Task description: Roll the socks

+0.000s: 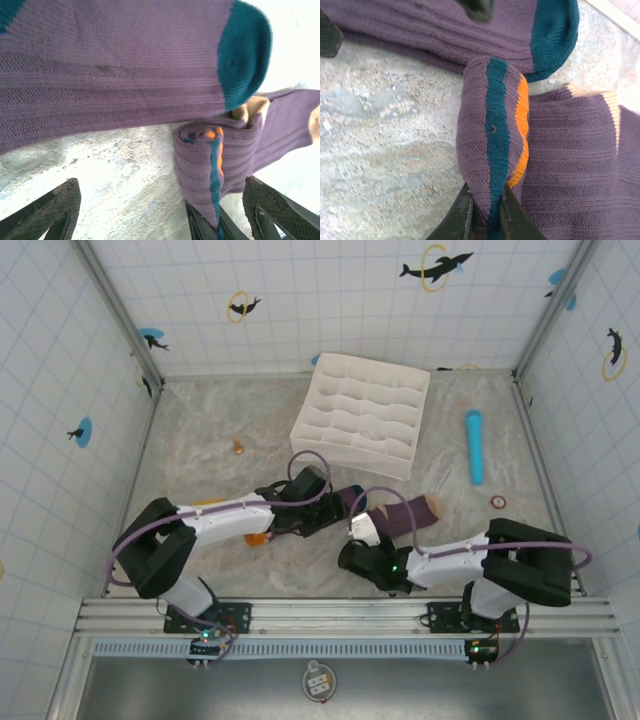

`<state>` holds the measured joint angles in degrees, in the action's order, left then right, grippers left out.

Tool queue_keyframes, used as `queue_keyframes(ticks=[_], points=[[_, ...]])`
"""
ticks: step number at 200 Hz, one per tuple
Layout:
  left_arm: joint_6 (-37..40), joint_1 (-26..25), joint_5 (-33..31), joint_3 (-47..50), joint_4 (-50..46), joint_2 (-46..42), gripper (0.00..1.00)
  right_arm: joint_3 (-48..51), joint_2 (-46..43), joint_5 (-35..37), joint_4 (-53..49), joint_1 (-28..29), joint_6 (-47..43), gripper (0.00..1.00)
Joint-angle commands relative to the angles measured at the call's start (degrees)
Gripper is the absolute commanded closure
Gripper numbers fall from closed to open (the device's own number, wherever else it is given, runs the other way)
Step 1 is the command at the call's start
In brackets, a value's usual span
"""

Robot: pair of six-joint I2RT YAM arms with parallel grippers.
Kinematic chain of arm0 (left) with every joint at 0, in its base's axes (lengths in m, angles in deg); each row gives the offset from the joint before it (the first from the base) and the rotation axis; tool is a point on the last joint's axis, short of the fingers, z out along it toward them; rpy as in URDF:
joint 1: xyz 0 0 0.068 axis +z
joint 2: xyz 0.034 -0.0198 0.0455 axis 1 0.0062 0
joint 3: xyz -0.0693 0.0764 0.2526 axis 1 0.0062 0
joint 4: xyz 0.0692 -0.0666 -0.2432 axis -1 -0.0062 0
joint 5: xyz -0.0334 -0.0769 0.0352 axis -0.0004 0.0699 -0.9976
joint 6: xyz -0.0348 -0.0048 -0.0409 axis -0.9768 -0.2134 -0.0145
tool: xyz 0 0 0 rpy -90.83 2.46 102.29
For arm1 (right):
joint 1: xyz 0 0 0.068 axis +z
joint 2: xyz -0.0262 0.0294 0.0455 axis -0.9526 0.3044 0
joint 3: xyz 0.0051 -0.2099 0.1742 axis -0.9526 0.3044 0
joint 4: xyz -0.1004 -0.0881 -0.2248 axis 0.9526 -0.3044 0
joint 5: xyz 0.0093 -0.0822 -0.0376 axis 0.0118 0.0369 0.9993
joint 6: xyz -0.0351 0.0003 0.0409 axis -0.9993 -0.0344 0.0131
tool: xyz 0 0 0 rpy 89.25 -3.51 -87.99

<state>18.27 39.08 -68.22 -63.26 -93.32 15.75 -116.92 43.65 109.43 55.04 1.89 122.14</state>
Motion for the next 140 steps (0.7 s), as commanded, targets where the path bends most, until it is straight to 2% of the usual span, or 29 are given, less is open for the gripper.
queue_keyframes(ticks=[1,40,79,140], points=[[0.76,0.29,-2.72,1.35,2.05,-2.86,0.14,5.38,-1.17,-14.91,0.36,-2.62,5.07,1.00],[0.29,0.38,-3.41,3.18,3.80,-4.73,0.15,14.27,-8.05,-25.60,10.58,-8.77,12.41,1.00],[0.89,0.31,-1.34,3.85,7.04,-3.95,0.17,24.77,-14.20,-35.35,22.94,-15.30,20.25,1.00],[3.17,-0.48,-0.11,6.22,12.61,-2.07,0.18,31.83,-18.59,-45.86,27.93,-24.58,27.79,1.00]])
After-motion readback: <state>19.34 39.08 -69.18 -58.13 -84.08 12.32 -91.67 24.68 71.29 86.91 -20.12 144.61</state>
